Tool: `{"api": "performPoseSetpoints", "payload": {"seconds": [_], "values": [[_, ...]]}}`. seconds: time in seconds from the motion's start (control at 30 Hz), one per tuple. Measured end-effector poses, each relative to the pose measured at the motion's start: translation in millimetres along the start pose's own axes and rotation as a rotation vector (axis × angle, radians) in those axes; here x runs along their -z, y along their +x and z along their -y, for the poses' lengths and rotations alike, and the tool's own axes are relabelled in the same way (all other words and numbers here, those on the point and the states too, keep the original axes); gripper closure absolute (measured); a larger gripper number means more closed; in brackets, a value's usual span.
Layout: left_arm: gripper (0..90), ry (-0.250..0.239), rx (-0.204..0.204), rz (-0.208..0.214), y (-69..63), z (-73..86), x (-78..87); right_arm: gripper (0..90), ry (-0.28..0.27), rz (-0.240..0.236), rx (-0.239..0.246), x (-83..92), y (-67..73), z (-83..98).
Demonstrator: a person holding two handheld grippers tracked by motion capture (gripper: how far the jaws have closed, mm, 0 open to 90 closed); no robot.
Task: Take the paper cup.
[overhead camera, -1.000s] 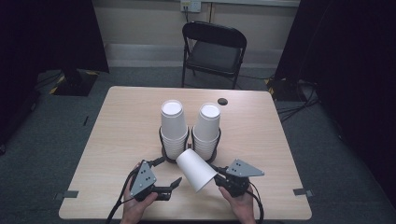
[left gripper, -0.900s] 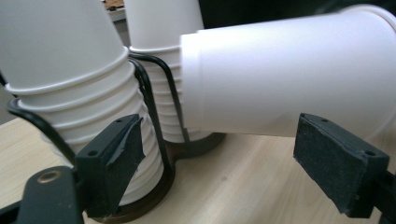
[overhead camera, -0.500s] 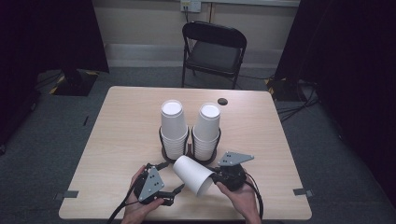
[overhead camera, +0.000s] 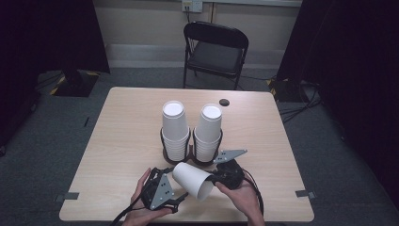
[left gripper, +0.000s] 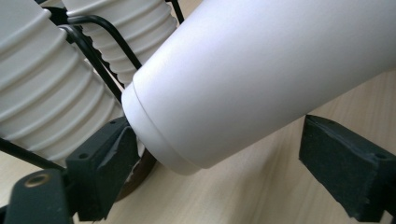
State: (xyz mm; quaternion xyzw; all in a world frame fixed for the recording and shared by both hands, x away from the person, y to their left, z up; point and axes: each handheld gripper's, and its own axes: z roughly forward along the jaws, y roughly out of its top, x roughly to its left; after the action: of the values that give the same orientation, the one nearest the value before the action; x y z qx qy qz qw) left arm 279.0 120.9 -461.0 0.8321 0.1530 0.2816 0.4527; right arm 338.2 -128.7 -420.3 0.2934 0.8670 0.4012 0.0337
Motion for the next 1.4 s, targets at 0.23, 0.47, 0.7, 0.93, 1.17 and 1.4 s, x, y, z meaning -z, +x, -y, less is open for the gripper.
{"api": "performPoseSetpoints", "payload": {"seconds": [0.23, 0.47, 0.7, 0.93, 1.17, 1.4], "values": [[11.1, 0.015, -0.019, -0.012, 0.0, 2.7, -2.7, 85.9, 0.094, -0.03, -0.013, -1.2, -2.2, -11.3], [12.2, 0.024, -0.034, -0.018, 1.7, 6.0, -3.5, 85.9, 0.165, -0.045, -0.007, -3.8, -1.6, -25.8], [13.8, 0.047, -0.063, -0.036, 1.8, 7.2, -6.3, 85.9, 0.195, -0.055, 0.001, -7.9, -1.6, -29.6], [13.4, 0.044, -0.068, -0.018, 3.5, 8.4, -6.5, 86.0, 0.199, -0.065, -0.001, -7.6, -2.5, -28.6], [8.3, 0.062, -0.155, -0.025, -2.4, 5.5, -8.5, 85.9, 0.251, -0.086, 0.0, -13.2, -3.3, -30.0], [8.4, 0.078, -0.198, -0.02, -9.2, -1.7, -13.0, 85.9, 0.269, -0.113, 0.01, -21.5, -1.1, -34.7]]}}
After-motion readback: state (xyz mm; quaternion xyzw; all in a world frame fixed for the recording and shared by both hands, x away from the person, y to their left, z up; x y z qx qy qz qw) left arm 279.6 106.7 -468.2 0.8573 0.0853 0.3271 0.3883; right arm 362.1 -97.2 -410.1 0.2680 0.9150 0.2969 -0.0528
